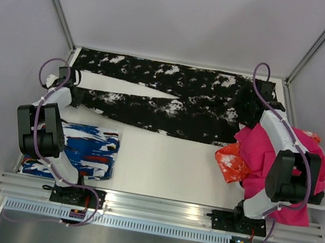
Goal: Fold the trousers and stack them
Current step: Fold the trousers
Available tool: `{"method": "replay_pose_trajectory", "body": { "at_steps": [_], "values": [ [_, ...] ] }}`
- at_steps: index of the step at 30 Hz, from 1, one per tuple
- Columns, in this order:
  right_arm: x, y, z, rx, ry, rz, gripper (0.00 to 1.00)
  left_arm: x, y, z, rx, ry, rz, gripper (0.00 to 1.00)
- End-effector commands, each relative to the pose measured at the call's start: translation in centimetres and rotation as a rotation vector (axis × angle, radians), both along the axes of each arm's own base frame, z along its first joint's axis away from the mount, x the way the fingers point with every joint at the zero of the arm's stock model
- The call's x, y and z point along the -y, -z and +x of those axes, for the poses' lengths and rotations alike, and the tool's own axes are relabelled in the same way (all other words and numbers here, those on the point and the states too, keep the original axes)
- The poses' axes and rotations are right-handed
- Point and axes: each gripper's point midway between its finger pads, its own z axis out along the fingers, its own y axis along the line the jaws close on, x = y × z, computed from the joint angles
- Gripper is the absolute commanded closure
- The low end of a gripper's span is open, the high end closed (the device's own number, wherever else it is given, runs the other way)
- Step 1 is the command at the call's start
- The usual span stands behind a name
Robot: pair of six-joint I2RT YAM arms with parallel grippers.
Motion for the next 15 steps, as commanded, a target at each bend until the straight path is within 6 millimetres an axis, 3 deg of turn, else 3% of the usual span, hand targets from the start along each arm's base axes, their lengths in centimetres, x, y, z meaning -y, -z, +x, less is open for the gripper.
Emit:
{"method": "replay_pose_trajectory", "body": {
  "at_steps": [1, 3, 5, 12, 15],
  "values": [
    [-2.2, 0.0, -2.7, -0.05, -0.001, 0.038, 0.02, -1.6, -5.4, 2.8, 0.112, 0.065, 0.107, 0.98],
    [-4.5, 0.4, -3.2, -0.077, -0.066, 0.03, 0.02, -1.4, -5.3, 3.1, 0.111, 0.087, 0.098, 0.98],
    [-5.2, 1.0, -3.8, -0.122, -0.07, 0.021, 0.02, -1.3, -5.5, 3.3, 0.12, 0.098, 0.101, 0.98],
    [-6.2, 4.8, -4.9, -0.263, 0.061, 0.121, 0.03, -1.1, -6.1, 3.3, 0.14, 0.116, 0.102, 0.98],
    [-6.8, 5.1, -5.8, -0.328, 0.133, 0.168, 0.03, -1.2, -6.3, 3.3, 0.147, 0.111, 0.107, 0.98]
  ]
}}
